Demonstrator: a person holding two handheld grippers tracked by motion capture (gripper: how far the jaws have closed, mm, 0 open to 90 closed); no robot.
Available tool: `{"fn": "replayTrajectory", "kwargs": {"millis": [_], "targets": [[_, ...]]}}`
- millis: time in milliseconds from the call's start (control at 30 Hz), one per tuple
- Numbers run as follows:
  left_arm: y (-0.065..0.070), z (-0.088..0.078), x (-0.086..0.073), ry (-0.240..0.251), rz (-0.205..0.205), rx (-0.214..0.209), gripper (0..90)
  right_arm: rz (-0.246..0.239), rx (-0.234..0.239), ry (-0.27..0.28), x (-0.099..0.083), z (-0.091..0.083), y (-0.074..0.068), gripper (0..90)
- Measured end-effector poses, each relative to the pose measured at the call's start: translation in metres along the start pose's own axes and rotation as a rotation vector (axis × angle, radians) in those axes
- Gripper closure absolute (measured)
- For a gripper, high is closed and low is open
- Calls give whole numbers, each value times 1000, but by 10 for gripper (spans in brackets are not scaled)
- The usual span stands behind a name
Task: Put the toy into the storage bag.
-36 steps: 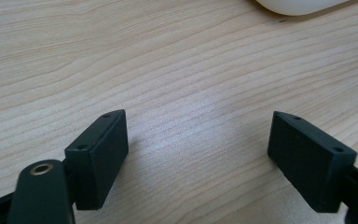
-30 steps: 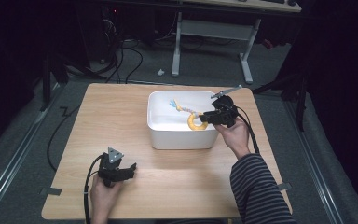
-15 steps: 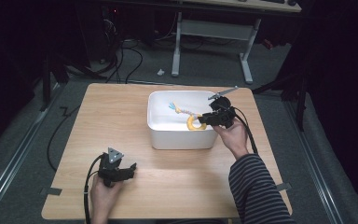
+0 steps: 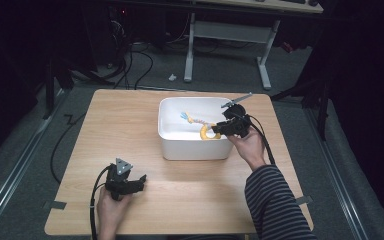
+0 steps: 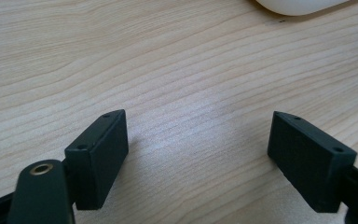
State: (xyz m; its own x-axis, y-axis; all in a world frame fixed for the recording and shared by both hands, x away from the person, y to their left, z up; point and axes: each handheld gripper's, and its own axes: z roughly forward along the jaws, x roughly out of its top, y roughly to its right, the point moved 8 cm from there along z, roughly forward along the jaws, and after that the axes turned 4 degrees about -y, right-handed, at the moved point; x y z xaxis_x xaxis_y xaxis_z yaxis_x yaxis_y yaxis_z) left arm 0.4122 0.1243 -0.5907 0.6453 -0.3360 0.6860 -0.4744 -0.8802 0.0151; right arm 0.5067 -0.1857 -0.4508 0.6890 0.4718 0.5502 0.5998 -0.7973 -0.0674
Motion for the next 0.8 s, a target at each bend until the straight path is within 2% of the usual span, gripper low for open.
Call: {"fn": "replayTrajectory", "kwargs": {"millis": [167, 233, 300, 533, 800], "targets": [[0, 0, 0, 0, 0, -1, 207, 18, 21, 26, 4, -3, -1, 572], [0, 0, 0, 0, 0, -2, 207, 9, 10, 34, 5, -6, -2, 537], [0, 0, 0, 0, 0, -2, 207, 0, -5, 70, 6, -13, -2, 495], [0, 0, 0, 0, 1, -2, 207, -6, -38, 121, 3, -34, -2, 467], [0, 0, 0, 1, 0, -2, 207, 14, -43, 163, -9, -53, 2, 464]]}}
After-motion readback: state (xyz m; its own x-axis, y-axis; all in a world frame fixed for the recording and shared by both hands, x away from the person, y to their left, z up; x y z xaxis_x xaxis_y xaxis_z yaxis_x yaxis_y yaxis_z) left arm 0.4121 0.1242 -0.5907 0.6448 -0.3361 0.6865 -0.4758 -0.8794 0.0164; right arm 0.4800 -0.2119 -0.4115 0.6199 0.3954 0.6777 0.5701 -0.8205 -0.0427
